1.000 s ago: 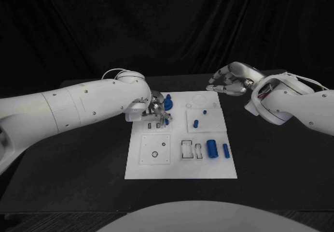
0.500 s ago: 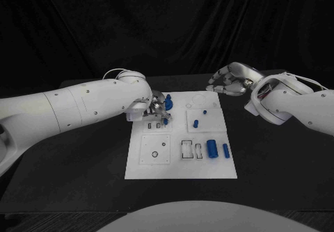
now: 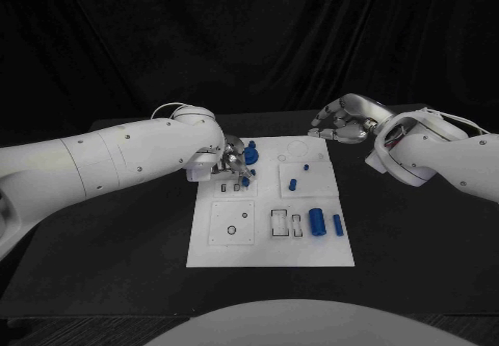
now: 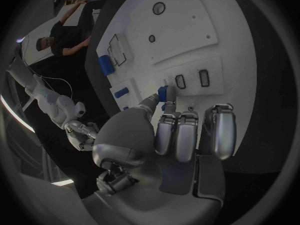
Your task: Assemble the parts on the task board
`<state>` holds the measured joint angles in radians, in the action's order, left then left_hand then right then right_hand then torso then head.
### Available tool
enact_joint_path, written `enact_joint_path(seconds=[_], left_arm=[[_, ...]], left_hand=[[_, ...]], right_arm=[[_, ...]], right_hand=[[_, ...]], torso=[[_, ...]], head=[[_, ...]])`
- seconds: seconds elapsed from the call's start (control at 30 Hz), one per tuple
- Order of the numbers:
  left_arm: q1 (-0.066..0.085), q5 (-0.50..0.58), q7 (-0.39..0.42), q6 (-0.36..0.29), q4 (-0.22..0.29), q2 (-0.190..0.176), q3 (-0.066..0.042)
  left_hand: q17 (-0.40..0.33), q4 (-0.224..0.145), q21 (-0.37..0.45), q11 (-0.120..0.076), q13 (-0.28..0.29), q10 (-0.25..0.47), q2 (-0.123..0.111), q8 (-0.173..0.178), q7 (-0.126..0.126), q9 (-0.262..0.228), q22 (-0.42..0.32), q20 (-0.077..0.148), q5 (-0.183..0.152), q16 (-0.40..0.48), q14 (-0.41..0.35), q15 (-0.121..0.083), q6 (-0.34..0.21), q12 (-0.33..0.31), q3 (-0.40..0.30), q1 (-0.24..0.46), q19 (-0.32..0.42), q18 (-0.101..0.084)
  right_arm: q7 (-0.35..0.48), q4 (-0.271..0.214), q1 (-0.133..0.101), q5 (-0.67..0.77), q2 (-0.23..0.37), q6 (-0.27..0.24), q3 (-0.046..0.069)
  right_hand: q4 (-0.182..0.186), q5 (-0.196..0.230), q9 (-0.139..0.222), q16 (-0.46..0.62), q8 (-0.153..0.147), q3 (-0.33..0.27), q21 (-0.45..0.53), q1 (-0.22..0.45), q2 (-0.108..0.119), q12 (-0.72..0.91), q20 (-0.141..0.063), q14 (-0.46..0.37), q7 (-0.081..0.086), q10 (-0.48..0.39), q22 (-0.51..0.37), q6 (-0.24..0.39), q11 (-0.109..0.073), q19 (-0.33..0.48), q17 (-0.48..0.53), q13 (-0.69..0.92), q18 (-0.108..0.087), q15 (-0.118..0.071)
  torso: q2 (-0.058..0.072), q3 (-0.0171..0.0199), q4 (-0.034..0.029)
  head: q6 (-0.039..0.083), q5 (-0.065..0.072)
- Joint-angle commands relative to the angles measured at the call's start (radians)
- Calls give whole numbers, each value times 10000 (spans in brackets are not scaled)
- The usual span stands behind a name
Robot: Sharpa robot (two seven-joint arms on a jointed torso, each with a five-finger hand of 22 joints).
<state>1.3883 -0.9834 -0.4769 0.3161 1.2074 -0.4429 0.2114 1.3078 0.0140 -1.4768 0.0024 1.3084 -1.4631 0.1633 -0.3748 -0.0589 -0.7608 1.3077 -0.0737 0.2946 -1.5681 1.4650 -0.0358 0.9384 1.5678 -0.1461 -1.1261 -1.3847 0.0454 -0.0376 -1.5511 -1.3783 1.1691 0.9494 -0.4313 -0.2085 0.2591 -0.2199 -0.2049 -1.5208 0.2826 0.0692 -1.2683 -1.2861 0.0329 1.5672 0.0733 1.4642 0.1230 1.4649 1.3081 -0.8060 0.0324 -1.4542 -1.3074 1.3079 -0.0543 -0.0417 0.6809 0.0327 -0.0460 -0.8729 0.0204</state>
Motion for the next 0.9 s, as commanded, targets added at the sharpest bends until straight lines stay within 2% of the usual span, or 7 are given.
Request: enact_joint_path(seconds=[0.03, 0.13, 0.3, 0.53, 0.9], left_arm=[[-28, 13, 76, -103, 108, -58, -1], [-26, 13, 42, -218, 255, -184, -2], [-20, 13, -46, -403, 572, -466, -2], [-10, 14, -174, -656, 950, -886, -2], [-7, 14, -232, -839, 1098, -1043, -2]], left_hand=[[2630, -171, 50, -72, 2624, -1077, -174, 72, 38, -121, 1184, 39, 105, -27, 1058, -76, 97, 30, -358, 26, -13, 33], [2630, -564, 59, -92, 2624, -1077, -436, 160, 41, -323, 1222, 57, 303, -27, 1058, -96, 153, 30, -1058, 95, -51, 28], [2630, -687, 66, -100, 2624, -1077, -612, 247, 45, -517, 1266, 62, 346, -27, 1058, -103, 227, 30, -1604, 416, -98, 20], [2630, -685, 66, -104, 2624, -1077, -683, 287, 46, -599, 1289, 67, 313, -27, 1058, -108, 266, 30, -1790, 593, -125, 16], [2630, -665, 61, -103, 2624, -1077, -695, 347, 39, -625, 1310, 69, 304, -27, 1058, -111, 253, 30, -1906, 693, -152, 11]], right_arm=[[-197, 0, 25, 13, 3, 97, 7], [-197, -1, 27, 13, 7, 110, 7], [-206, -1, 34, 13, 25, 133, 7], [-218, 9, 63, 13, 37, 170, 7], [-217, 38, 140, 13, 20, 244, 7]], right_hand=[[-51, -58, 11, 67, 68, -10, 48, -79, -11, 36, -7, 917, -10, 1059, 1682, -70, 58, 51, -2000, 2629, -153, 83], [-59, -59, 12, 90, 67, -8, 89, -91, -16, 36, -5, 911, -9, 1059, 1670, -71, 60, 67, -1974, 2629, -162, 85], [-68, -60, 14, 130, 66, -7, 146, -106, -22, 36, -3, 900, -7, 1059, 1652, -73, 63, 89, -1929, 2629, -174, 87], [-75, -60, 16, 160, 64, -8, 212, -119, -28, 36, 0, 891, -3, 1059, 1631, -72, 63, 115, -1894, 2629, -188, 89], [-81, -61, 21, 201, 58, -11, 291, -129, -35, 36, 3, 879, -1, 1059, 1606, -67, 64, 146, -1849, 2629, -204, 90]], torso=[[-1, -1, -4], [-3, -5, -2], [0, -8, 2], [-3, -9, 0], [-4, -12, 0]], head=[[3, -45], [3, -79], [3, -125], [3, -179], [3, -245]])
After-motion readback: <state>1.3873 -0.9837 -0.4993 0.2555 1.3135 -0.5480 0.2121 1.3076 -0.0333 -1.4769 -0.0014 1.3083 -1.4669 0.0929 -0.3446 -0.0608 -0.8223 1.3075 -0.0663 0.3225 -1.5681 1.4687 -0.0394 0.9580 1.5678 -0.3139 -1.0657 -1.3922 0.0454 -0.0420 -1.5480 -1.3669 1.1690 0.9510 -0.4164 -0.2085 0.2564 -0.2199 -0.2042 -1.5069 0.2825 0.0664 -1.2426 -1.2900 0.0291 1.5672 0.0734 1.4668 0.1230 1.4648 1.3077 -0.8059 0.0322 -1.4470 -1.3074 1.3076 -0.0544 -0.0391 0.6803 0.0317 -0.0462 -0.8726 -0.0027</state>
